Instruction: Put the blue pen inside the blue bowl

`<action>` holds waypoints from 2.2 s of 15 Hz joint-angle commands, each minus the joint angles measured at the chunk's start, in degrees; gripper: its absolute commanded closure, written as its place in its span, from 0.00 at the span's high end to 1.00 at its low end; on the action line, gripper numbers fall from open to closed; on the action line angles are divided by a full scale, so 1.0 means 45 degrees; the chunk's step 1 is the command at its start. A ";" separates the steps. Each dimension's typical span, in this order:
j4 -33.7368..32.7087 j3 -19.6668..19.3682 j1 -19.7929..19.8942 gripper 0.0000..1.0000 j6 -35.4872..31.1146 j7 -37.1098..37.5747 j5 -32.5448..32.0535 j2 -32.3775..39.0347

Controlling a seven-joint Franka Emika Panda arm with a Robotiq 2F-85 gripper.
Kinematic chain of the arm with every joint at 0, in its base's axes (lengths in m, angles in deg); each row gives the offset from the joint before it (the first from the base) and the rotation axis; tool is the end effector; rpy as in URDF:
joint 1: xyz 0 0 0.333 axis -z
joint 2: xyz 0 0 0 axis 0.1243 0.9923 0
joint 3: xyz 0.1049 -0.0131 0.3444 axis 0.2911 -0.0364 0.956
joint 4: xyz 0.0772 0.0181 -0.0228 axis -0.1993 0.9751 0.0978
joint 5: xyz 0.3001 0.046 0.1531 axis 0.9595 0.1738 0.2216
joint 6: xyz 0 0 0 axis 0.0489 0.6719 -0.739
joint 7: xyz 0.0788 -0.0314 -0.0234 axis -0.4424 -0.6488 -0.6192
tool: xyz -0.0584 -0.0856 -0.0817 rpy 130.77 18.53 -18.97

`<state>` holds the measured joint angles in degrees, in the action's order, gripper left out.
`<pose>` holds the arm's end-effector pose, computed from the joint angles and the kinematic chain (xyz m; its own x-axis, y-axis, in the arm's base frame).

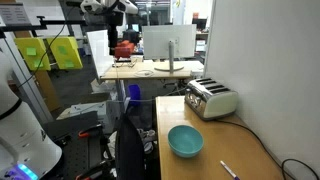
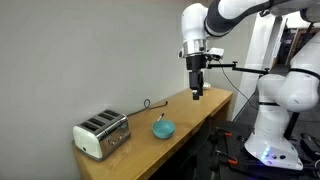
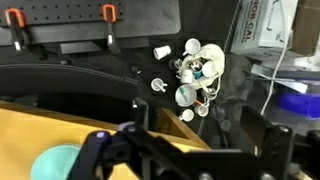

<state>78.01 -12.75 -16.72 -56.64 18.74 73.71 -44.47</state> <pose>0.2940 0.1271 0.5061 0.9783 -0.0665 -0.1963 -0.1069 -0.9734 -0.2028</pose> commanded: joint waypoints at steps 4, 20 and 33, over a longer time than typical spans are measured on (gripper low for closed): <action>-0.0026 0.0235 0.0278 1.00 0.0062 -0.0094 0.0096 -0.0010; -0.1263 -0.0907 0.3337 1.00 -0.3904 0.3122 -0.0687 0.3601; -0.6816 -0.3718 0.3899 1.00 -0.5810 0.7936 0.0438 1.2416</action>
<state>54.06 -28.40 1.07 -85.03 49.74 72.22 5.19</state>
